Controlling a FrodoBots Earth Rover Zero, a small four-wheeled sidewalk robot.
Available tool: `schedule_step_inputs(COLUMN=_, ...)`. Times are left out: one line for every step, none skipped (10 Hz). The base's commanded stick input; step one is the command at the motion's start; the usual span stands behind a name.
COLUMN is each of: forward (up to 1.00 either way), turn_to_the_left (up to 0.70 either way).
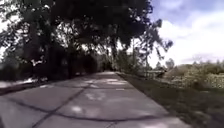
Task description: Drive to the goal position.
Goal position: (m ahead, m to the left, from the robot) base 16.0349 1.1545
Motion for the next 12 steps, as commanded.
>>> schedule_step_inputs(forward=1.0, turn_to_the_left=0.0)
schedule_step_inputs(forward=1.0, turn_to_the_left=0.0)
schedule_step_inputs(forward=1.0, turn_to_the_left=0.0)
schedule_step_inputs(forward=1.0, turn_to_the_left=0.0)
schedule_step_inputs(forward=1.0, turn_to_the_left=0.0)
schedule_step_inputs(forward=1.0, turn_to_the_left=0.0)
schedule_step_inputs(forward=1.0, turn_to_the_left=0.0)
schedule_step_inputs(forward=1.0, turn_to_the_left=0.0)
schedule_step_inputs(forward=1.0, turn_to_the_left=0.0)
schedule_step_inputs(forward=1.0, turn_to_the_left=0.0)
schedule_step_inputs(forward=1.0, turn_to_the_left=0.0)
schedule_step_inputs(forward=1.0, turn_to_the_left=0.0)
